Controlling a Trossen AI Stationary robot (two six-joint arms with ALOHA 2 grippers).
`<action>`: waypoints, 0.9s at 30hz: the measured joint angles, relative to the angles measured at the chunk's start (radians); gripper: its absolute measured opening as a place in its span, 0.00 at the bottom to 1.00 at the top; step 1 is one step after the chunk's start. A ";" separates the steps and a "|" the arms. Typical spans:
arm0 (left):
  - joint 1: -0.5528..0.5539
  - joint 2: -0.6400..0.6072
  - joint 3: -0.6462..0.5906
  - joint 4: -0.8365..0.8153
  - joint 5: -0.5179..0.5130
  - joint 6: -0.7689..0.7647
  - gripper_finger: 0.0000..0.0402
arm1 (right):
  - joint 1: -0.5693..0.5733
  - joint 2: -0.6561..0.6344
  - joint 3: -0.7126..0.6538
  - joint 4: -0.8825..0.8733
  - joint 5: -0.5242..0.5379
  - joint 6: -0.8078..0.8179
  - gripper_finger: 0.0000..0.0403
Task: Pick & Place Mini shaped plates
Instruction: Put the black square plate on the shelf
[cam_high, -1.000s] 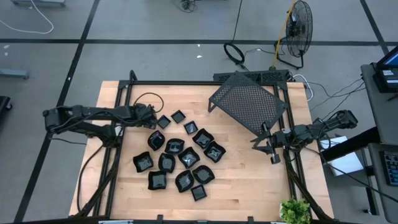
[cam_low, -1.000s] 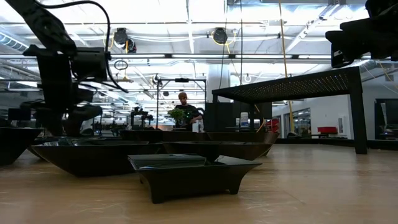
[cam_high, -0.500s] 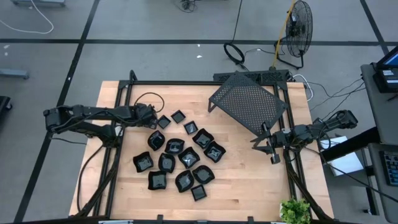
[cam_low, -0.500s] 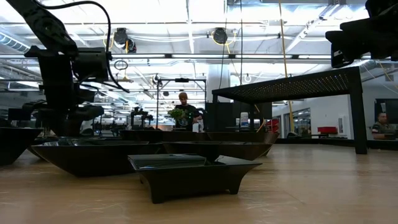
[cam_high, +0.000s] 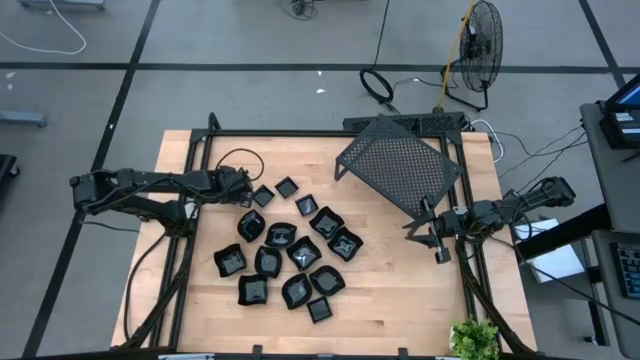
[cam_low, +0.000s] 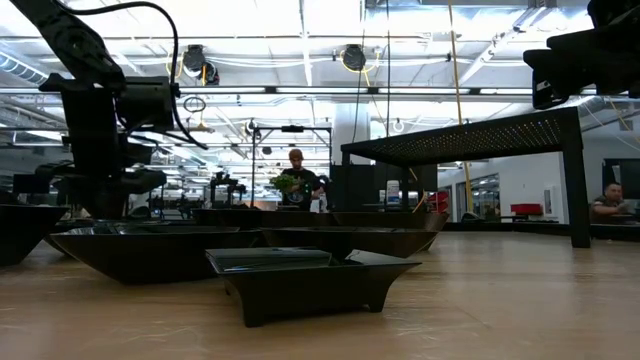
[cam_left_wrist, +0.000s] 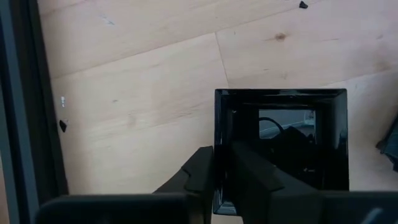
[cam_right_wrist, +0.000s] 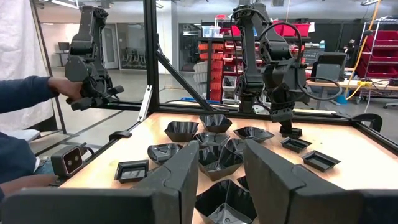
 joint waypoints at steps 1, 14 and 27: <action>0.000 0.000 0.000 0.000 -0.001 0.000 0.12 | 0.000 0.000 0.000 0.000 0.000 0.000 0.28; 0.000 -0.002 0.051 -0.003 -0.024 0.099 0.03 | 0.000 0.000 0.000 0.000 0.000 0.000 0.28; -0.029 -0.001 0.289 -0.017 -0.038 0.274 0.01 | 0.000 0.000 0.000 0.000 0.000 0.000 0.28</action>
